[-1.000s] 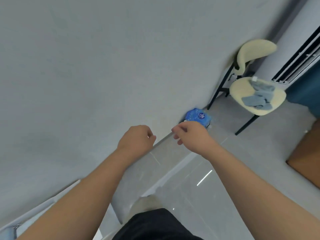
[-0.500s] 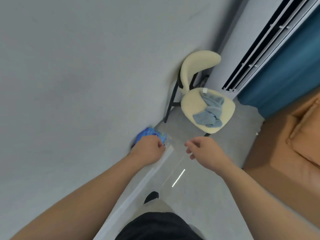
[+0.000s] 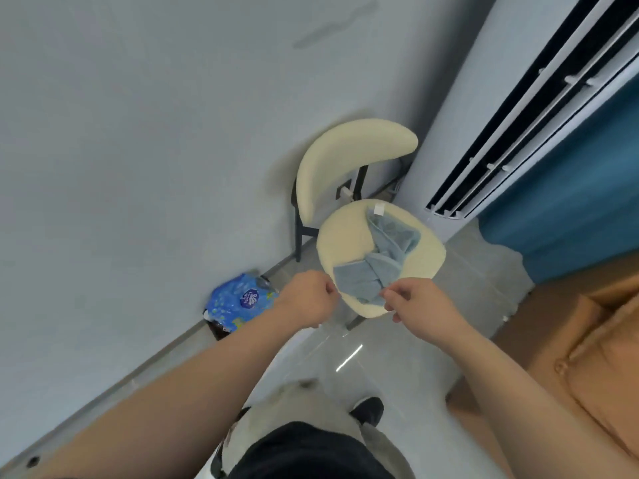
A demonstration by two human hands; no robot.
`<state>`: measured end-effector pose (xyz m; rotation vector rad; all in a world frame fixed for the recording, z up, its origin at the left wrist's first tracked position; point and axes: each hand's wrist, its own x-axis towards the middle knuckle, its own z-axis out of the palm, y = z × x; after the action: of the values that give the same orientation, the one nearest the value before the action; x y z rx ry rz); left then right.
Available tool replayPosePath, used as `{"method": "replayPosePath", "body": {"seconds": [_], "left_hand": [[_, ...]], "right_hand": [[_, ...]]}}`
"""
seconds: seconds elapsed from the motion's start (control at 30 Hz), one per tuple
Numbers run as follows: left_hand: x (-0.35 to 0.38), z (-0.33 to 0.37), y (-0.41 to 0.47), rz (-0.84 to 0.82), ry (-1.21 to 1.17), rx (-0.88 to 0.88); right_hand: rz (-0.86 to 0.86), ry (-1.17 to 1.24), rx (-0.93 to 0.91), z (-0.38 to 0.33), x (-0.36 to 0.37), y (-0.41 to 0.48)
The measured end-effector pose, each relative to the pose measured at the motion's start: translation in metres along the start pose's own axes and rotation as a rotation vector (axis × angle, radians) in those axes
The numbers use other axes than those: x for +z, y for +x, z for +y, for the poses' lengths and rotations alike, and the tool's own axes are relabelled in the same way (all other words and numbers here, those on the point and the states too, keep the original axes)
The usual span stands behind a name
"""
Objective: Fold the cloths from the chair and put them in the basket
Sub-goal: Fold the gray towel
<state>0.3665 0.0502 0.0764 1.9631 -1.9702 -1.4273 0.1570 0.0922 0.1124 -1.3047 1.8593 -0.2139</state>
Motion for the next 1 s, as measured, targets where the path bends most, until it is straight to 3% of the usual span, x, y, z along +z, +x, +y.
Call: {"method": "replayPosePath", "body": {"seconds": [0.4, 0.77, 1.0], "left_hand": [[0.071, 0.096, 0.133, 0.033, -0.14, -0.246], [0.12, 0.169, 0.213, 0.017, -0.025, -0.375], [0.159, 0.216, 0.209, 0.301, -0.087, -0.603]], "right_hand": [[-0.156, -0.212, -0.069, 0.072, -0.125, 0.167], [-0.369, -0.409, -0.16, 0.123, -0.187, 0.278], [-0.553, -0.59, -0.307, 0.155, -0.204, 0.319]]}}
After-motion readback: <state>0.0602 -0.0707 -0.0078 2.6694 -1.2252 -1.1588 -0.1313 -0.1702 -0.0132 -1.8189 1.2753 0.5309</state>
